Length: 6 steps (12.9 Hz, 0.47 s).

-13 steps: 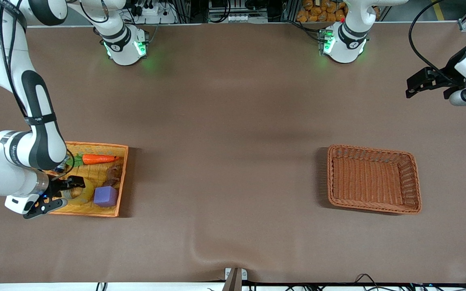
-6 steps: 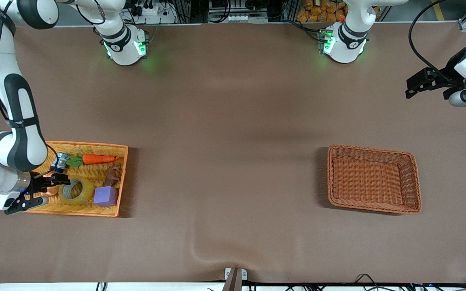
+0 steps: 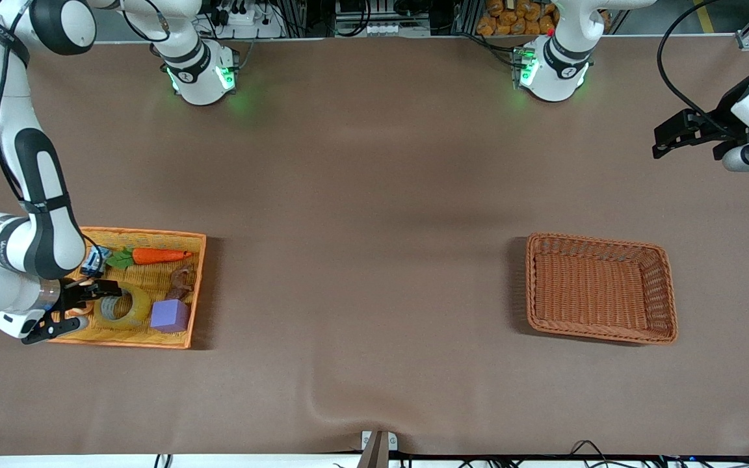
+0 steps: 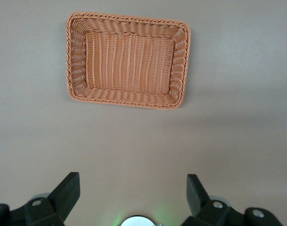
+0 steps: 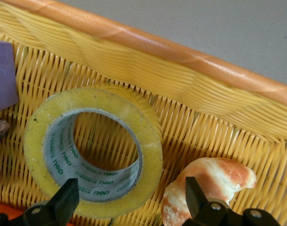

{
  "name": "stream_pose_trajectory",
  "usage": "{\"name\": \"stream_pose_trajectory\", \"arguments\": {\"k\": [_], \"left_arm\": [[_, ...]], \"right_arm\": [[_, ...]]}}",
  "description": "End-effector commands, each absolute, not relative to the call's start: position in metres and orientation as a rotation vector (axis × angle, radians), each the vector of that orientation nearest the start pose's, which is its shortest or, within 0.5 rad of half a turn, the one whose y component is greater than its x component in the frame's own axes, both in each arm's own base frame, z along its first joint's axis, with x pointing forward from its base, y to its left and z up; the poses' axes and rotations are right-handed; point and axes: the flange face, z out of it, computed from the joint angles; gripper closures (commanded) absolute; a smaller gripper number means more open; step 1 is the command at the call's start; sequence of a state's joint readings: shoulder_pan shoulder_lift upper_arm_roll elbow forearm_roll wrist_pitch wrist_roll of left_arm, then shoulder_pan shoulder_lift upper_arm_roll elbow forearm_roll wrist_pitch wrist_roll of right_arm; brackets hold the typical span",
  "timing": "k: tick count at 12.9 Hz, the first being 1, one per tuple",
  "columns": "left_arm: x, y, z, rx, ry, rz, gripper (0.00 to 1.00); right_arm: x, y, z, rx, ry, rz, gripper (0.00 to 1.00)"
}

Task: Transfer tape with both arms
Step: 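Close the right gripper on the rim of the tape roll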

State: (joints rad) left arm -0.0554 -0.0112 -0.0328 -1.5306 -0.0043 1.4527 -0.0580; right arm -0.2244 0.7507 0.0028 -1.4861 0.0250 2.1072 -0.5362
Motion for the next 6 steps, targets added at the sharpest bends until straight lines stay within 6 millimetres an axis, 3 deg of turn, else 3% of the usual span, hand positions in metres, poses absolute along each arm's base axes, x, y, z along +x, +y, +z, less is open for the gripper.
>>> {"name": "stream_pose_trajectory", "arguments": {"k": [1, 2, 3, 6], "left_arm": [[0.5346, -0.0506, 0.6424, -3.157, 0.035, 0.107, 0.00], [0.5344, -0.0522, 0.6431, -3.157, 0.040, 0.104, 0.00], [0.5339, -0.0538, 0.6429, -3.156, 0.044, 0.109, 0.00], [0.5331, -0.0587, 0.6454, -3.156, 0.059, 0.104, 0.00]], "right_arm": [[0.6915, -0.1549, 0.2133, -3.030, -0.441, 0.120, 0.02], [0.6921, -0.1540, 0.2136, -3.032, -0.441, 0.116, 0.58], [0.6930, -0.1519, 0.2142, -3.031, -0.442, 0.113, 0.98], [0.6949, -0.1514, 0.2169, -3.033, -0.444, 0.104, 1.00]]}}
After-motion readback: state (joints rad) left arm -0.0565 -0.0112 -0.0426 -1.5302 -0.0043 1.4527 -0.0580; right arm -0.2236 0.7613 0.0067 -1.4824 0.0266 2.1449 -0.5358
